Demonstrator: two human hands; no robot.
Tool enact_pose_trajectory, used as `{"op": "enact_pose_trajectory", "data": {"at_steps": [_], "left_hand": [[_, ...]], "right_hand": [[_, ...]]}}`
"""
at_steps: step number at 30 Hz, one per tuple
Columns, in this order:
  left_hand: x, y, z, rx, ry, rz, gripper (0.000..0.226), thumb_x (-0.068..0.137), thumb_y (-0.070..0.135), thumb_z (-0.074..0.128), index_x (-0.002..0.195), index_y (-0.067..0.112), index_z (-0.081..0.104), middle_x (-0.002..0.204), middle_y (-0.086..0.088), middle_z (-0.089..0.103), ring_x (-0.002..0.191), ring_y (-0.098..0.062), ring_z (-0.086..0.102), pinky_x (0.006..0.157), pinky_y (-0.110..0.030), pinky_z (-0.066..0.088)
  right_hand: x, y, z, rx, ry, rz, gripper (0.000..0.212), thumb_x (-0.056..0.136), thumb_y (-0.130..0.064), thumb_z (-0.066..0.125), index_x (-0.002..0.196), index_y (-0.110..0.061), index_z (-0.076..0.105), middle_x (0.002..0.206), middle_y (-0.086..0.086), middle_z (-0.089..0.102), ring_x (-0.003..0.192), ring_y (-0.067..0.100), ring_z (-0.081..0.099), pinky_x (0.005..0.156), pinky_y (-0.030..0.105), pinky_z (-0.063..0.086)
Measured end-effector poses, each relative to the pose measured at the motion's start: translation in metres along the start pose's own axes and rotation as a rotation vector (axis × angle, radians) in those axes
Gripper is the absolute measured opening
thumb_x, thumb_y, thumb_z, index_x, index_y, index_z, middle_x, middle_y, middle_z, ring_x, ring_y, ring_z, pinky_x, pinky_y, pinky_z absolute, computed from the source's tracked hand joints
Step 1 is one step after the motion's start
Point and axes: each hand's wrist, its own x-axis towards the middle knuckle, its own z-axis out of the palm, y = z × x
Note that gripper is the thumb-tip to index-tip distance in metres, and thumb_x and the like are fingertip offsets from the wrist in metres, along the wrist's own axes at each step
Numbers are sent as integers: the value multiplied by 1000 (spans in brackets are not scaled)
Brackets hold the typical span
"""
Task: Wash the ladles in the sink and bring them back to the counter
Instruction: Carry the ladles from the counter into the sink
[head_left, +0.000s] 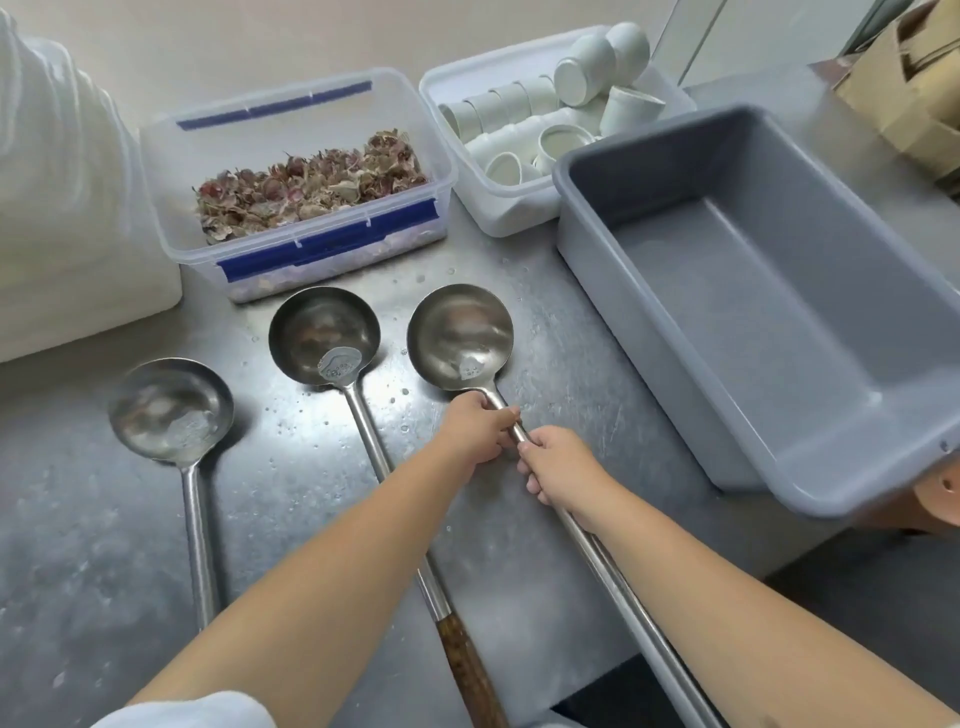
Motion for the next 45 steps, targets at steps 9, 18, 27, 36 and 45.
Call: {"op": "enact_pose_trajectory", "data": {"at_steps": [9,18,27,36,45], "left_hand": [[-42,-30,43,-25,-118,-62,11,92,9,62,91,4,52,67,-14,53,41,-12,47,40,-21,30],[-104,-62,89,54,-238,-135,18,94,17,61,80,10,53,78,-14,65,64,-17,66,52,-26,40],[-167,-98,169,184,-360,-134,16,95,21,62,87,7,59,67,-3,68,64,-10,67,58,-22,48],[-268,-166,275,286,-506,-178,13,96,21,61,95,8,63,80,-4,71,72,-10,70,66,-22,50],[-385,-248,403,454,-646,-261,9,95,16,62,87,11,59,77,-3,68,65,-11,66,46,-15,41]], "right_hand": [[-63,33,-29,7,58,51,22,99,-15,48,81,-11,60,68,1,58,49,13,48,42,23,36],[-136,88,-58,12,72,92,25,98,-20,49,79,-12,64,71,-1,61,56,11,52,48,20,41],[-218,169,-93,145,198,162,24,97,-20,50,82,-12,67,71,0,63,55,10,53,47,18,43],[-325,299,-120,373,281,206,20,93,-4,45,90,-3,64,79,7,61,58,14,51,45,19,39],[-463,445,-140,746,452,227,17,93,-1,46,95,1,62,81,13,62,60,14,55,52,21,45]]}}
